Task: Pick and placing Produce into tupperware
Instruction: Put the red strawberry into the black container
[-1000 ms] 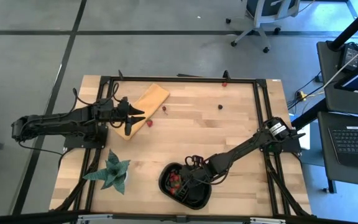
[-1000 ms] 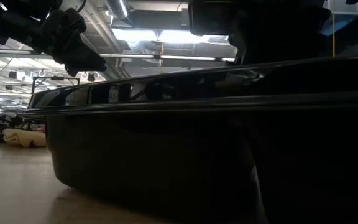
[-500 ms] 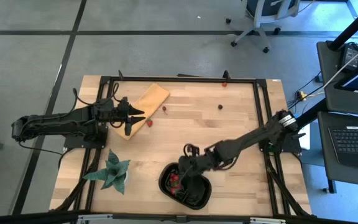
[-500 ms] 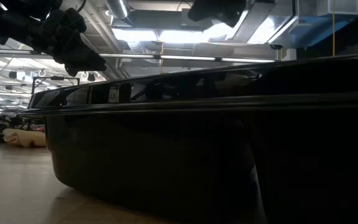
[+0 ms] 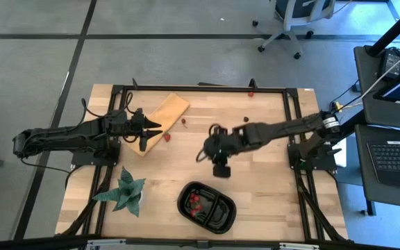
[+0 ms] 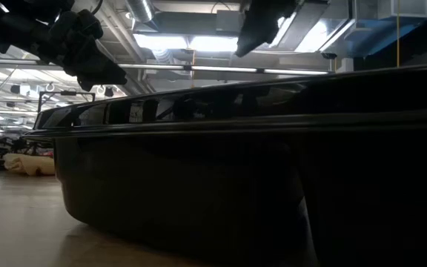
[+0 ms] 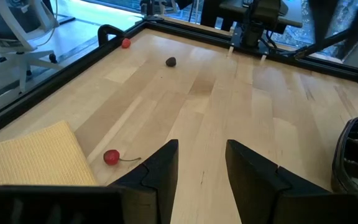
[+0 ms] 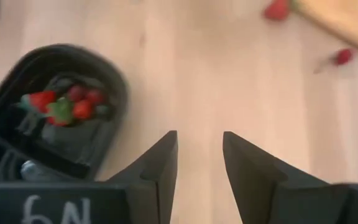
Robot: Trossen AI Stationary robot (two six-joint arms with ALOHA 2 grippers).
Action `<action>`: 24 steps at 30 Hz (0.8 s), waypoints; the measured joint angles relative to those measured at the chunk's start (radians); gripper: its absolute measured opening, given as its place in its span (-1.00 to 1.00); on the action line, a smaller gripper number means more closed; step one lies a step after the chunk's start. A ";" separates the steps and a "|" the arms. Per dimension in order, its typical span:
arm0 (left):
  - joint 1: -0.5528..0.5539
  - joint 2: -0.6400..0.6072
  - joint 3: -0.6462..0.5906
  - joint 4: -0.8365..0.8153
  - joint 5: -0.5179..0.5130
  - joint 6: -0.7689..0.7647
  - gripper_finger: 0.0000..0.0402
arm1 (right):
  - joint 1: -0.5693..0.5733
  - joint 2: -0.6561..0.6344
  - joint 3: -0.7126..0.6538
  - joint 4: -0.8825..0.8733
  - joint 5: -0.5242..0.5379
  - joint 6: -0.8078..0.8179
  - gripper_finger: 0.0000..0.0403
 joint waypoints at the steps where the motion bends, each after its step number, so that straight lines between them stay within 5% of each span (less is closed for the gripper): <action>1: 0.000 0.000 0.000 0.000 0.000 0.000 -0.37 | -0.017 -0.019 -0.020 0.011 0.003 -0.012 -0.35; 13: 0.000 0.002 0.000 0.001 0.039 0.000 -0.34 | -0.227 -0.456 -0.550 0.430 0.007 0.012 -0.35; 24: 0.000 0.035 0.000 -0.008 0.017 0.008 0.26 | -0.299 -0.672 -0.872 0.597 0.017 0.195 -0.35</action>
